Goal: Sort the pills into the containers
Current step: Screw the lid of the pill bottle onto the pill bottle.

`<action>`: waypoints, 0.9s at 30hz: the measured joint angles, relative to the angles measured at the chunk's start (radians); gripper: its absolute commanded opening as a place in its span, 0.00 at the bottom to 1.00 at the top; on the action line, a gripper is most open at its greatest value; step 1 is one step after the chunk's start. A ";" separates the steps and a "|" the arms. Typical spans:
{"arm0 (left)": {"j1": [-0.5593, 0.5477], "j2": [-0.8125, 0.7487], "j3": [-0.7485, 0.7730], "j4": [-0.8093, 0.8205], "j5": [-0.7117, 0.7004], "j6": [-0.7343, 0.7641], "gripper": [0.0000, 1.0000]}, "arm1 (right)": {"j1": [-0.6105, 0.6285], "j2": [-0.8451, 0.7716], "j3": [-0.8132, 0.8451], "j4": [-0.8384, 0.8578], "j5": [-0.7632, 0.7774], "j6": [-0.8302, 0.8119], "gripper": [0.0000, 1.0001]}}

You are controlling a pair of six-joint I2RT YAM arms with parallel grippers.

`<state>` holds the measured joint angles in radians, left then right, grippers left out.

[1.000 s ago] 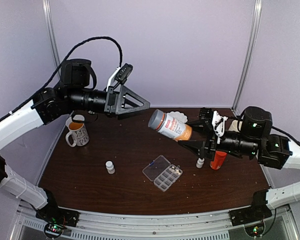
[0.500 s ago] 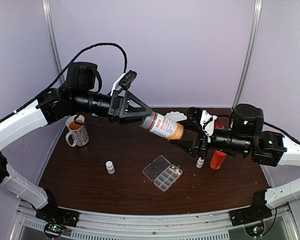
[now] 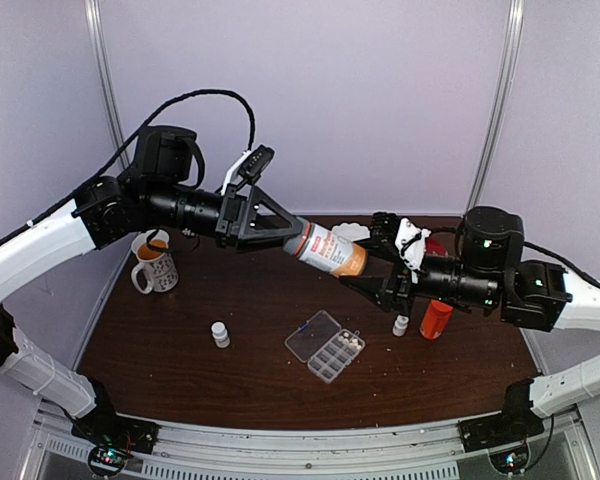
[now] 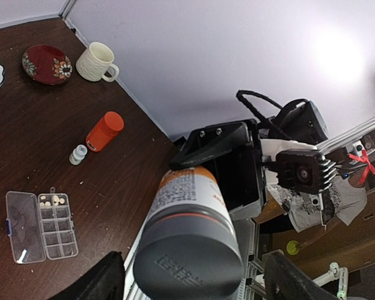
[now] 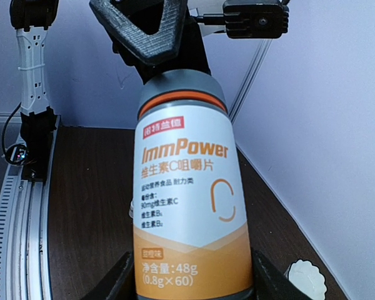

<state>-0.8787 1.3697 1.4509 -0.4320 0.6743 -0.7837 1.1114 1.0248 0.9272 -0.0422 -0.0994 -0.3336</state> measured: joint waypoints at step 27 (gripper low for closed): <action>0.001 0.023 -0.001 -0.021 0.009 0.058 0.26 | 0.006 0.031 0.038 -0.061 -0.009 0.031 0.00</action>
<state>-0.8780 1.3926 1.4502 -0.4530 0.6830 -0.7261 1.1172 1.0557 0.9649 -0.1028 -0.1081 -0.3027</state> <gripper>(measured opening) 0.538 0.555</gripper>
